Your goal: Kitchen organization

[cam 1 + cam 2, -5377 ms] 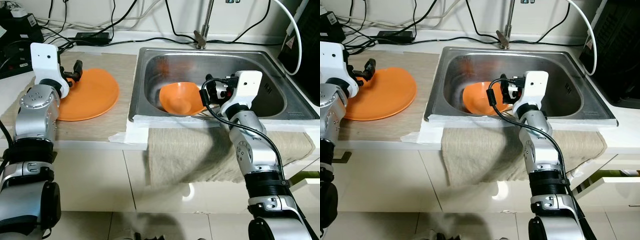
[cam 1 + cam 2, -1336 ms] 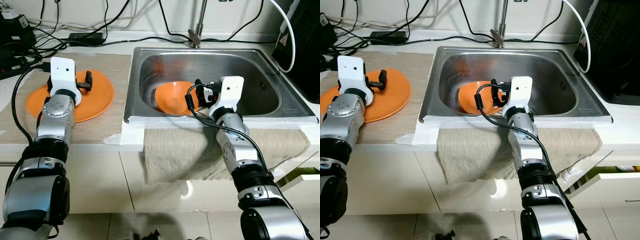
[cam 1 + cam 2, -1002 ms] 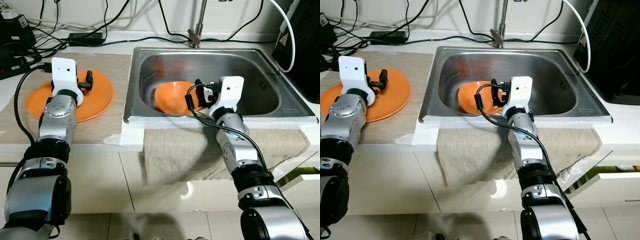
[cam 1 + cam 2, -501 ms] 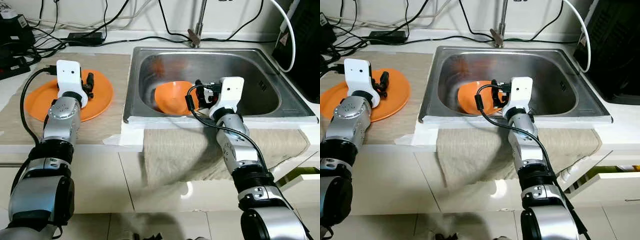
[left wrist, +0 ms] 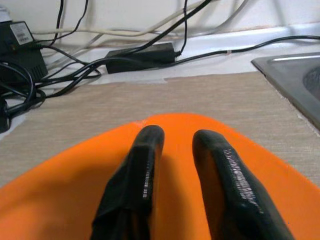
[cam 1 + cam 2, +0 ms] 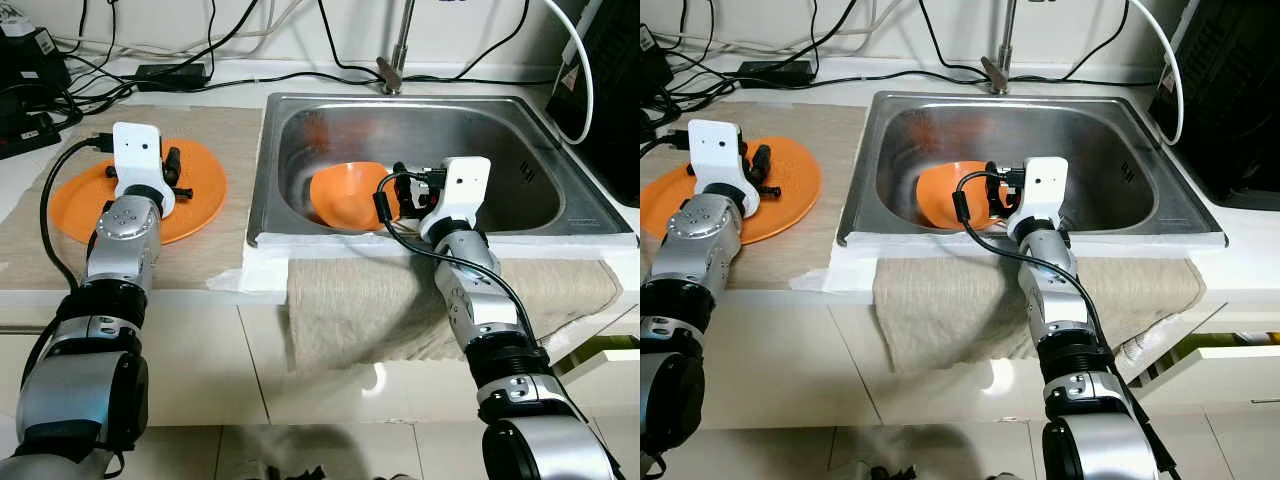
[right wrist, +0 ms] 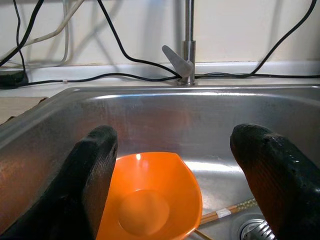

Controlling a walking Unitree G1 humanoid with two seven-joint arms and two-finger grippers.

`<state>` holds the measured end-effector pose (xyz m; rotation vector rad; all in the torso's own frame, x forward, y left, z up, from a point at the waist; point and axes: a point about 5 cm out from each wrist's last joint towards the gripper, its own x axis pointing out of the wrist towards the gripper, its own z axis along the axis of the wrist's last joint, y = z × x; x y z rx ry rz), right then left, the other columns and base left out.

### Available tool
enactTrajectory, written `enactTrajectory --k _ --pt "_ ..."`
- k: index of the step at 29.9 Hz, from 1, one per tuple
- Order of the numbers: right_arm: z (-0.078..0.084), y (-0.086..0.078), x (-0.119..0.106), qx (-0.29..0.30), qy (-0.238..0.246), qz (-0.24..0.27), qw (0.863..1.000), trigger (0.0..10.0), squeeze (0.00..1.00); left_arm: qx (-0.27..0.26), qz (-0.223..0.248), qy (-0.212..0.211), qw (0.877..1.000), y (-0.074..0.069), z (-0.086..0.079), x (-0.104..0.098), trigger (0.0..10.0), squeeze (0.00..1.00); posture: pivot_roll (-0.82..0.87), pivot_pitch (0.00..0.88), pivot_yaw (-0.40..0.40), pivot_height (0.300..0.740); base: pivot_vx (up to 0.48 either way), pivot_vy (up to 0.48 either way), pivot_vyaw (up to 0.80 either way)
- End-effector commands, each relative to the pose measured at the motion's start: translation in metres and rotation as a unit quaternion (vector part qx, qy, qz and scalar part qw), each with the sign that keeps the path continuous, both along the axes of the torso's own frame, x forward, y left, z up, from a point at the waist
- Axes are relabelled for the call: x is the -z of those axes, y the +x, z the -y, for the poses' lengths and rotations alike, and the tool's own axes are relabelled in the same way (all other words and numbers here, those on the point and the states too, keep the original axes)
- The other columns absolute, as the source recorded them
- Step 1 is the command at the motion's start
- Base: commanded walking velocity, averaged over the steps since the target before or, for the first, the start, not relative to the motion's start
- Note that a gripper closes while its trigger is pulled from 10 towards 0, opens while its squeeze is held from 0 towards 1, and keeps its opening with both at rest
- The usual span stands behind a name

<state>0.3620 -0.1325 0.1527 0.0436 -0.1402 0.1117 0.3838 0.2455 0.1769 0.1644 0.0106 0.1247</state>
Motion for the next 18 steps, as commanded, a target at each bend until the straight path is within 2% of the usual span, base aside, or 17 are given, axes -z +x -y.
enactTrajectory --k 1,18 --pt "0.0037 -0.0002 -0.0028 0.005 0.006 0.004 1.000 10.0 0.00 -0.002 0.010 0.003 1.000 0.0021 -0.0011 -0.0071 0.0 0.00 0.00 0.000 0.015 0.740 0.000 0.000 0.00" --pt "0.0040 0.0005 -0.0034 0.004 0.010 0.002 1.000 10.0 0.00 -0.006 0.007 0.012 1.000 0.0032 -0.0012 -0.0086 0.0 0.00 0.01 0.000 0.013 0.740 0.000 0.000 0.00"
